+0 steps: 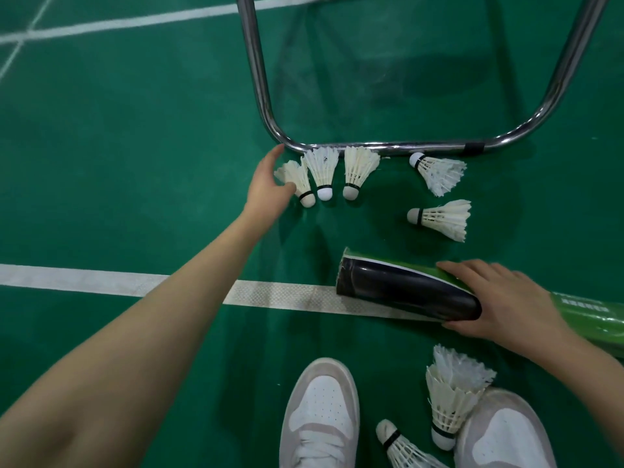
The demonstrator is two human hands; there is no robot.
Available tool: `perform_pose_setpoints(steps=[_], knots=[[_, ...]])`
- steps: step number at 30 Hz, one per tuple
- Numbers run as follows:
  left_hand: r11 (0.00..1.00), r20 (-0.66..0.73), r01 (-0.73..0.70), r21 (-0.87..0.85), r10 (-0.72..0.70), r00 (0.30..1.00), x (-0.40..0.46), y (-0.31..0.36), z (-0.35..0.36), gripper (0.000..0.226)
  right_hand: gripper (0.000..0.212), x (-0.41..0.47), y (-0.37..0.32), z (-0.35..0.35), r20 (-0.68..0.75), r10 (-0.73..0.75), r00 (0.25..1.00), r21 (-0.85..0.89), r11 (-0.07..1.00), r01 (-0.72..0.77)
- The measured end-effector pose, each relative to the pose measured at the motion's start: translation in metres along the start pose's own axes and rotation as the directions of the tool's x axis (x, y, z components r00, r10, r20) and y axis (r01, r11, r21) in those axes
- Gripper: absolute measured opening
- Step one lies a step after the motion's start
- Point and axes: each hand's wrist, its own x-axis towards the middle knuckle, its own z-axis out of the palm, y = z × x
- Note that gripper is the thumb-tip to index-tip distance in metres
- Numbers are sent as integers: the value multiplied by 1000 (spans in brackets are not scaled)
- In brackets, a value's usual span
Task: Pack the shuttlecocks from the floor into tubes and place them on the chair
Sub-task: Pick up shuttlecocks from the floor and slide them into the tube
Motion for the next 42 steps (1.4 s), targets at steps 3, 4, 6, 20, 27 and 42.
perform_pose_setpoints(steps=[3, 4, 6, 20, 27, 42], knots=[[995, 64, -17, 97, 11, 998, 2, -6, 2, 65, 86, 0, 0, 2, -8, 2, 1000, -11, 1000, -2], [992, 53, -18, 127, 11, 999, 1, -9, 3, 62, 86, 0, 0, 2, -11, 3, 1000, -15, 1000, -3], [993, 28, 2, 115, -5, 1000, -4, -13, 5, 58, 85, 0, -1, 2, -19, 7, 1000, -15, 1000, -7], [969, -149, 55, -242, -93, 985, -110, -40, 3, 46, 84, 0, -2, 2, -27, 24, 999, -22, 999, -25], [925, 13, 138, -355, -142, 990, -147, -40, 17, 46, 84, 0, -3, 1, -19, 28, 999, -36, 999, -29], [888, 323, 218, -405, -84, 943, -144, -11, 45, 52, 82, -1, -6, 4, -69, 24, 997, -23, 999, -26]])
